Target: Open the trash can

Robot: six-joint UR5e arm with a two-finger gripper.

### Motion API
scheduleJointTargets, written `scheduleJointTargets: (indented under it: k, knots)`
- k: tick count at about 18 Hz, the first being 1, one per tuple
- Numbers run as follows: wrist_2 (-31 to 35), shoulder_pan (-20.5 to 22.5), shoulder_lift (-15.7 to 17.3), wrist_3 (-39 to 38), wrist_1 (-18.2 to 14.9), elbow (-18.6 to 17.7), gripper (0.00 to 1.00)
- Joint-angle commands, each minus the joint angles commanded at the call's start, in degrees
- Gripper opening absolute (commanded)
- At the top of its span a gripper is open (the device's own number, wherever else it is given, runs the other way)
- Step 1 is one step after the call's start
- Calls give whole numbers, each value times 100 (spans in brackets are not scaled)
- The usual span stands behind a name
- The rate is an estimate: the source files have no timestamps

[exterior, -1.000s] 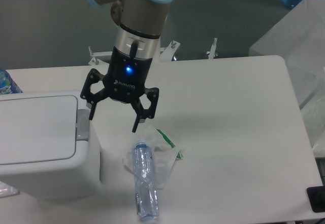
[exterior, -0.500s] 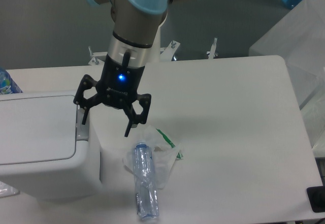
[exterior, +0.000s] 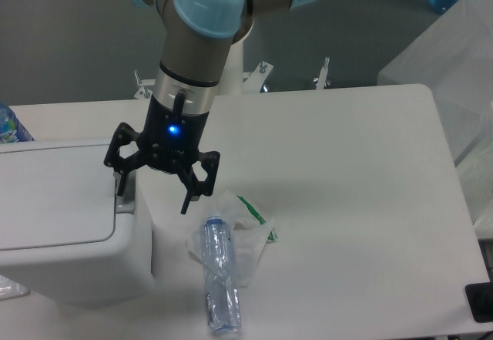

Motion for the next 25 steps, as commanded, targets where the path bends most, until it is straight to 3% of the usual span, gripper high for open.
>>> scheduleJointTargets:
  k: [25]
  knots:
    - [97, 9, 17, 26, 18, 9, 100]
